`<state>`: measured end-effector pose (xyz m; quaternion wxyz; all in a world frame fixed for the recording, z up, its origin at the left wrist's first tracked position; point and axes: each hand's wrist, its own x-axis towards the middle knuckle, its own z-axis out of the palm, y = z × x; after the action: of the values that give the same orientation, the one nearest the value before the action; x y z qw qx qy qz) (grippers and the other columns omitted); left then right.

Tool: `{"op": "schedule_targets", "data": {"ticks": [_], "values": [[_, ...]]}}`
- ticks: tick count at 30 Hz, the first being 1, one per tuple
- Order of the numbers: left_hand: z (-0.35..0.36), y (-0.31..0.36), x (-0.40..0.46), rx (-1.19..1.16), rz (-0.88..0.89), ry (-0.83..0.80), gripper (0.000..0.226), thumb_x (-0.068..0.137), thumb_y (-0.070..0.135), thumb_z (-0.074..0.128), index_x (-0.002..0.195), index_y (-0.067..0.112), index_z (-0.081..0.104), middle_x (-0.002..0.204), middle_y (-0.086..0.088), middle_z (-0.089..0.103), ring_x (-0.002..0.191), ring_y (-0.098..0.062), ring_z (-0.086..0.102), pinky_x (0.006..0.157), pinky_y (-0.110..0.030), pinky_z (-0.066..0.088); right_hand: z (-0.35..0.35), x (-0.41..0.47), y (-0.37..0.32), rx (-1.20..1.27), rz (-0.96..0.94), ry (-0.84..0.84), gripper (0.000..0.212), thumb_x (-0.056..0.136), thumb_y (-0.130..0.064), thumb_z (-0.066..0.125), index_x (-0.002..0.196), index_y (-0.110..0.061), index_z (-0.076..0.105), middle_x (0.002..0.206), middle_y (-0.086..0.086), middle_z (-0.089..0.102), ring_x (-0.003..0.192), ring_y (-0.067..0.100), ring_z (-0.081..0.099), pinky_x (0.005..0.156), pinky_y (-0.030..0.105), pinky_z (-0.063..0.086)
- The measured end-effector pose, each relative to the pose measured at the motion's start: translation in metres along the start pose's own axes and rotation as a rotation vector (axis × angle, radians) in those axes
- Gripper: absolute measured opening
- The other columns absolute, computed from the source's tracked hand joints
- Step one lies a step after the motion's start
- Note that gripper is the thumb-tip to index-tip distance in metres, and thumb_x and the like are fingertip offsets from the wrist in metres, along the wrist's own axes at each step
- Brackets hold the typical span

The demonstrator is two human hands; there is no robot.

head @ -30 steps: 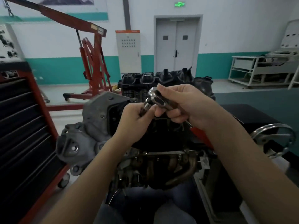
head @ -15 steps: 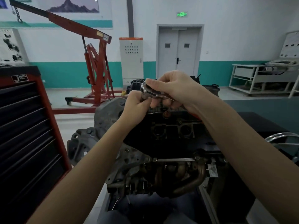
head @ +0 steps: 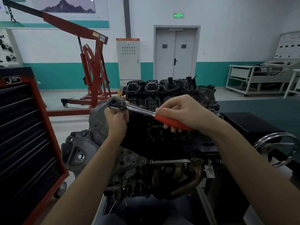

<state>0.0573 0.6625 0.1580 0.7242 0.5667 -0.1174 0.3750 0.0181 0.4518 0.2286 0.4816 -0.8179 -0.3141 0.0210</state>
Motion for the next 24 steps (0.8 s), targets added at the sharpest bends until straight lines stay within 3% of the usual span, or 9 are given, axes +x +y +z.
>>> {"op": "schedule_targets", "data": {"ticks": [3, 6, 10, 13, 14, 17, 19, 24], "values": [[-0.004, -0.010, -0.006, -0.063, -0.042, 0.082, 0.035, 0.077, 0.012, 0.053, 0.047, 0.027, 0.048, 0.037, 0.014, 0.033, 0.033, -0.003, 0.025, 0.039, -0.021, 0.017, 0.008, -0.002, 0.009, 0.016, 0.022, -0.073, 0.033, 0.074, -0.044, 0.073, 0.093, -0.017, 0.071, 0.062, 0.000, 0.068, 0.047, 0.006, 0.055, 0.042, 0.015, 0.041], [-0.009, -0.022, -0.009, -0.087, -0.061, 0.153, 0.021, 0.075, 0.011, 0.051, 0.059, 0.016, 0.039, 0.037, 0.013, 0.031, 0.033, -0.003, 0.025, 0.038, -0.018, 0.019, 0.017, -0.007, 0.023, 0.163, -0.019, 0.085, 0.031, 0.068, -0.031, 0.081, 0.092, -0.014, 0.071, 0.069, 0.003, 0.072, 0.050, 0.005, 0.055, 0.044, 0.014, 0.042], [-0.012, -0.032, -0.015, -0.063, -0.051, 0.174, 0.037, 0.074, -0.004, 0.041, 0.049, 0.023, 0.037, 0.038, 0.013, 0.032, 0.036, -0.003, 0.025, 0.042, -0.017, 0.026, 0.036, -0.003, 0.040, 0.826, -0.031, 0.443, 0.029, 0.060, -0.021, 0.077, 0.087, -0.012, 0.070, 0.073, 0.001, 0.070, 0.060, 0.007, 0.062, 0.059, 0.017, 0.052], [-0.013, -0.040, -0.022, -0.021, -0.127, 0.231, 0.047, 0.090, -0.012, 0.044, 0.055, 0.018, 0.035, 0.038, 0.014, 0.037, 0.038, 0.002, 0.033, 0.045, -0.017, 0.030, 0.061, 0.007, 0.035, 1.249, -0.120, 0.520, 0.011, 0.073, -0.025, 0.065, 0.074, -0.016, 0.059, 0.069, 0.001, 0.068, 0.073, 0.011, 0.067, 0.079, 0.030, 0.051], [-0.013, -0.042, -0.023, -0.002, -0.156, 0.247, 0.044, 0.093, -0.006, 0.049, 0.058, 0.018, 0.036, 0.040, 0.013, 0.039, 0.040, 0.000, 0.035, 0.046, -0.017, 0.030, 0.069, 0.011, 0.033, 1.374, -0.171, 0.512, 0.019, 0.078, -0.029, 0.063, 0.066, -0.017, 0.054, 0.061, 0.000, 0.063, 0.072, 0.013, 0.066, 0.080, 0.033, 0.051], [-0.011, -0.040, -0.021, 0.122, -0.225, 0.249, 0.034, 0.093, 0.012, 0.061, 0.064, 0.017, 0.044, 0.050, 0.000, 0.054, 0.050, -0.009, 0.042, 0.049, -0.014, 0.036, 0.083, 0.018, 0.025, 1.646, -0.317, 0.482, 0.039, 0.084, -0.032, 0.057, 0.050, -0.018, 0.043, 0.044, -0.004, 0.039, 0.047, 0.012, 0.047, 0.060, 0.027, 0.051], [-0.012, -0.038, -0.020, 0.221, -0.168, 0.194, 0.036, 0.092, 0.013, 0.063, 0.061, 0.016, 0.045, 0.049, 0.004, 0.049, 0.045, -0.001, 0.041, 0.046, -0.012, 0.036, 0.078, 0.026, 0.021, 1.678, -0.337, 0.509, 0.042, 0.087, -0.025, 0.053, 0.047, -0.020, 0.039, 0.041, -0.006, 0.031, 0.038, 0.009, 0.032, 0.046, 0.021, 0.040], [-0.019, -0.034, -0.022, 0.260, -0.080, -0.018, 0.045, 0.091, 0.003, 0.059, 0.054, 0.020, 0.040, 0.043, 0.013, 0.044, 0.044, 0.001, 0.040, 0.050, -0.016, 0.036, 0.042, 0.074, -0.003, 1.621, -0.113, 0.402, 0.051, 0.092, -0.014, 0.048, 0.042, -0.020, 0.039, 0.039, -0.007, 0.029, 0.033, 0.008, 0.024, 0.036, 0.015, 0.027]]}}
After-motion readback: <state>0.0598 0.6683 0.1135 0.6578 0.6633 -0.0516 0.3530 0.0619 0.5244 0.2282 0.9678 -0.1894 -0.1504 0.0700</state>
